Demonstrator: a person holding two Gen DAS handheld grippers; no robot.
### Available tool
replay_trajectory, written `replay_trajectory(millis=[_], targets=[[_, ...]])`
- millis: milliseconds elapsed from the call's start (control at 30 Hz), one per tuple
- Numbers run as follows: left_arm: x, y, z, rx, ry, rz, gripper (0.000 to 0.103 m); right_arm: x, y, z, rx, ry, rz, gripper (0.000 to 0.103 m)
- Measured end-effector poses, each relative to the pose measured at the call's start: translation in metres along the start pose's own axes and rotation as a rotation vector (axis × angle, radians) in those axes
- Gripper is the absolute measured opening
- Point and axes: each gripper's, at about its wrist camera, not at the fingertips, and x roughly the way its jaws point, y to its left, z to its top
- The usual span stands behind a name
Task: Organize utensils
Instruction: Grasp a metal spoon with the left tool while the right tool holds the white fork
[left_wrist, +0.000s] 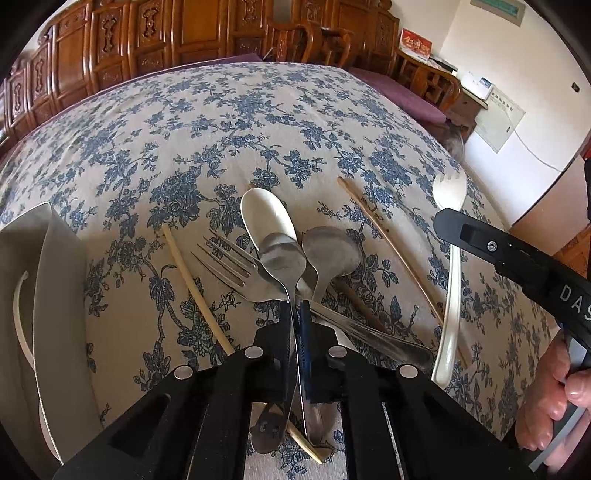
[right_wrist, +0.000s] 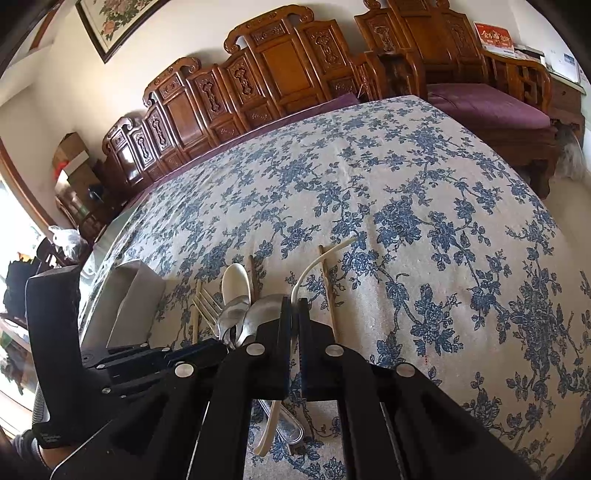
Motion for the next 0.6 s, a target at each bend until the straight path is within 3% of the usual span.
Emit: replay_trajectory(millis=[600], targets=[[-0.067, 0.006, -0.009, 0.026, -0.134, 0.033, 0.002, -0.007, 0.023, -0.007, -0.044, -0.017, 0.013, 0.004]])
